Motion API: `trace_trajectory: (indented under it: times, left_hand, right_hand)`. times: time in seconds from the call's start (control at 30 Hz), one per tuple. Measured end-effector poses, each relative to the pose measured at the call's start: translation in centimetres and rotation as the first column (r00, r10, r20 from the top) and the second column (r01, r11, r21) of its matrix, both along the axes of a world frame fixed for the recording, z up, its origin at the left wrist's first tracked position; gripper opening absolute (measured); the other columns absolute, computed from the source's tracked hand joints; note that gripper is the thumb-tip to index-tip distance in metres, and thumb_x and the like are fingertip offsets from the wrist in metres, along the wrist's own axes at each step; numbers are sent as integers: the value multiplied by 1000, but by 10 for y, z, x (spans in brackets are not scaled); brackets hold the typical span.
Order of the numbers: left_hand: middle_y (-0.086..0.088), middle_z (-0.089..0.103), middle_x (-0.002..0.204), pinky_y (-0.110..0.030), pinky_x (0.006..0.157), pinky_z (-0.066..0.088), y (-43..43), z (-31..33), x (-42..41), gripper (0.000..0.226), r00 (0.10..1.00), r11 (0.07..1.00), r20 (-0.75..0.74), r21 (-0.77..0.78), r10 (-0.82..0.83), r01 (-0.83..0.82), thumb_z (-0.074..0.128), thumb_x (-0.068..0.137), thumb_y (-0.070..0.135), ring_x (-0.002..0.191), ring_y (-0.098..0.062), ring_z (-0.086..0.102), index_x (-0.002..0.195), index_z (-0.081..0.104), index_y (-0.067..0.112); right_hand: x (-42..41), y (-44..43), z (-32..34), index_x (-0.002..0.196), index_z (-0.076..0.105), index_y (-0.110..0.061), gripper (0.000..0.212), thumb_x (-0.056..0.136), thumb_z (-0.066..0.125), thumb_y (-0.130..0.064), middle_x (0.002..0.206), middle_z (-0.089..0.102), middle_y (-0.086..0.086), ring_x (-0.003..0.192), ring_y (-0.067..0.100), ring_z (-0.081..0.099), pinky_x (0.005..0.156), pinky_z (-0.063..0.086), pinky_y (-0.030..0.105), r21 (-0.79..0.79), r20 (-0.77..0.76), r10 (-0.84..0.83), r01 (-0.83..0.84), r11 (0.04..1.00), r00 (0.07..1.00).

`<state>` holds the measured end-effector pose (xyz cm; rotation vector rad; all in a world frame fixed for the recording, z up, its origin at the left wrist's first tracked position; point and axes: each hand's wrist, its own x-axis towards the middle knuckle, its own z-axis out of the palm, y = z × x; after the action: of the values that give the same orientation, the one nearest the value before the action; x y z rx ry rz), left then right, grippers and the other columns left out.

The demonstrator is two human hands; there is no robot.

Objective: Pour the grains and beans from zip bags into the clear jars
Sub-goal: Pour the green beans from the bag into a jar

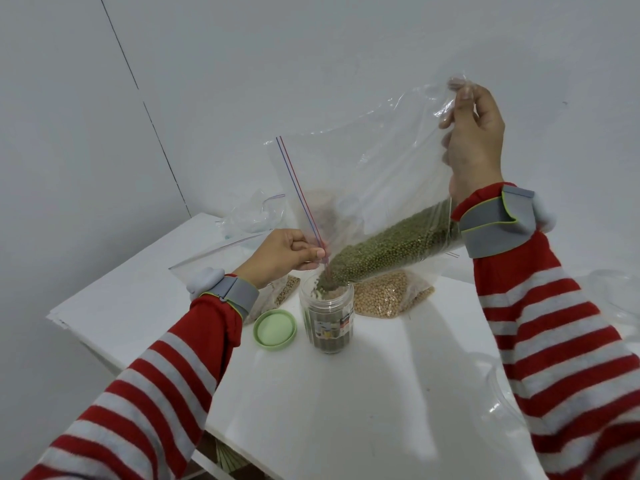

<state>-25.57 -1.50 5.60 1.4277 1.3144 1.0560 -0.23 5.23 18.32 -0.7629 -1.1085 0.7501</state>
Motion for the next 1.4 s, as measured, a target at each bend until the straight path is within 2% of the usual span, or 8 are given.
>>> trace_trajectory:
  times: [0.23,0.67,0.83,1.4]
  left_hand:
    - [-13,75,94,-22,75,59,-2,1,0,22,1000,1000,10,-10,4,-3,68,88,1,85,-15,73,109,66,-4]
    - [-15,74,100,-22,76,59,-3,3,1,24,1000,1000,8,-14,9,-9,67,88,0,83,-13,73,111,65,-6]
    - [-18,73,102,-26,80,59,-2,2,0,25,1000,1000,4,-12,9,-9,67,87,1,87,-17,73,111,65,-6]
    - [-20,72,104,-25,80,59,-3,3,0,26,1000,1000,-4,-4,6,-6,68,87,3,91,-20,72,111,65,-7]
  right_hand:
    - [0,1,1,104,64,-26,22,104,43,-31,64,48,-11,56,3,39,53,32,11,9,-3,3,-3,1000,1000]
    - [1,-3,2,104,64,-27,21,105,43,-31,63,48,-13,55,2,38,51,31,12,0,5,4,-4,1000,1000]
    - [1,-3,3,104,64,-26,21,105,43,-30,66,49,-13,55,1,38,53,32,10,6,7,6,-6,1000,1000]
    - [1,-4,6,103,64,-27,22,104,43,-31,62,48,-13,55,2,38,53,31,11,16,18,5,-6,1000,1000]
